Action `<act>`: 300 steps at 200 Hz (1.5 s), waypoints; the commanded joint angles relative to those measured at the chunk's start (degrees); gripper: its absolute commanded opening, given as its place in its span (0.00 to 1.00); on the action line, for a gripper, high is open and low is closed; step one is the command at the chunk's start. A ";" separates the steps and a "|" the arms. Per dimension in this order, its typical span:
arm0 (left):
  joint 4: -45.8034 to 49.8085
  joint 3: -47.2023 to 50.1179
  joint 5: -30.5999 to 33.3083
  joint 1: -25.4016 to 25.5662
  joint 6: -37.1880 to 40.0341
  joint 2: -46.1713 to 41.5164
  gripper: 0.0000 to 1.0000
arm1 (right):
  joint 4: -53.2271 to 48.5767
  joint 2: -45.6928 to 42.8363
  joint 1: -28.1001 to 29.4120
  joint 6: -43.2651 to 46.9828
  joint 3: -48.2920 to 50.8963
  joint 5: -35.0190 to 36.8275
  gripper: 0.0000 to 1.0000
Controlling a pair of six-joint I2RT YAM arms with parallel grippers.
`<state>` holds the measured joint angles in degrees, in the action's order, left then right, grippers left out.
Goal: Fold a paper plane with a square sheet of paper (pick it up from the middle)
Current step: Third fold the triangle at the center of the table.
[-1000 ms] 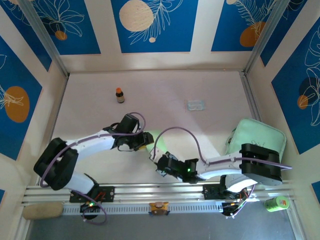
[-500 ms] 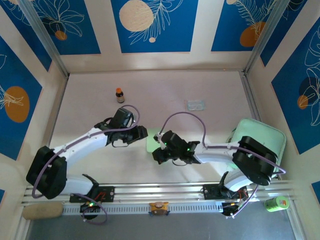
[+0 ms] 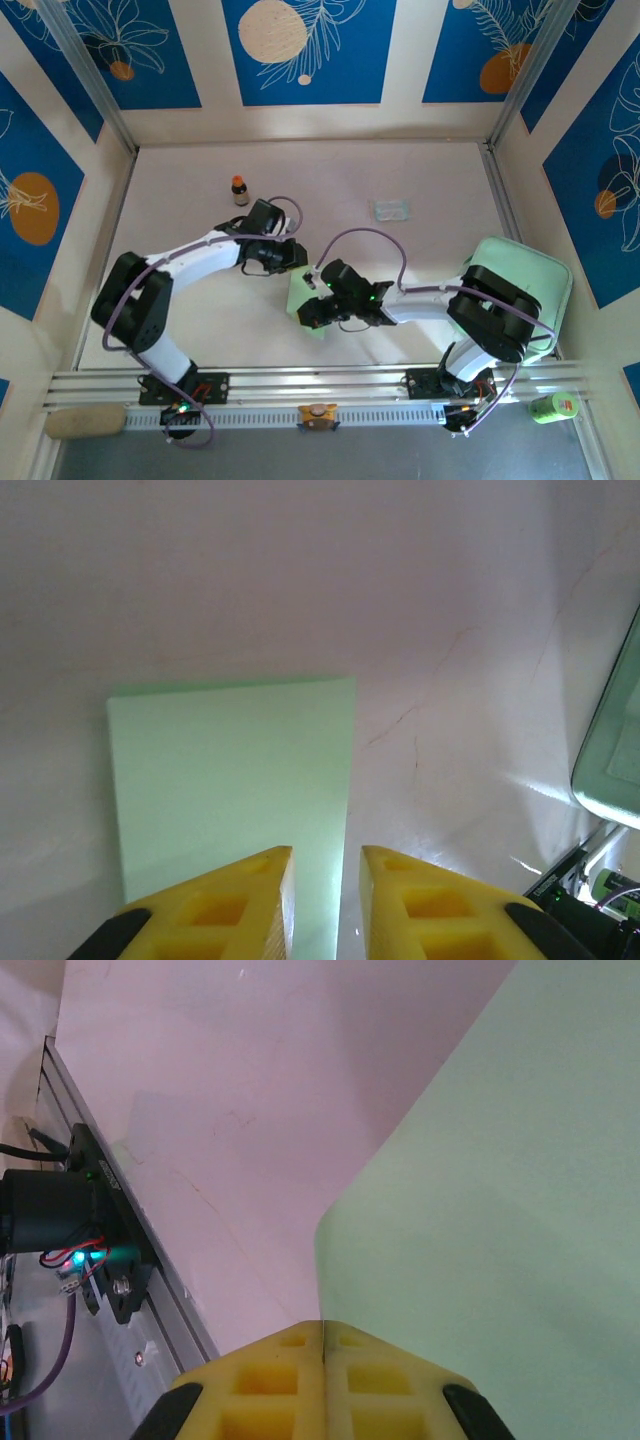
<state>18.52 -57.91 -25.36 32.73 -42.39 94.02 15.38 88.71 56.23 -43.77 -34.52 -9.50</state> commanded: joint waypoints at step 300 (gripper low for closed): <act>-5.28 2.64 -4.69 -0.24 3.08 12.32 0.17 | -19.35 0.94 -1.61 1.87 -5.31 14.51 0.04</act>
<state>11.33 -56.73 -31.14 32.73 -39.94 106.56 -2.26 89.47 54.22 -42.00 -39.18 3.57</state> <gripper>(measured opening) 0.169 0.053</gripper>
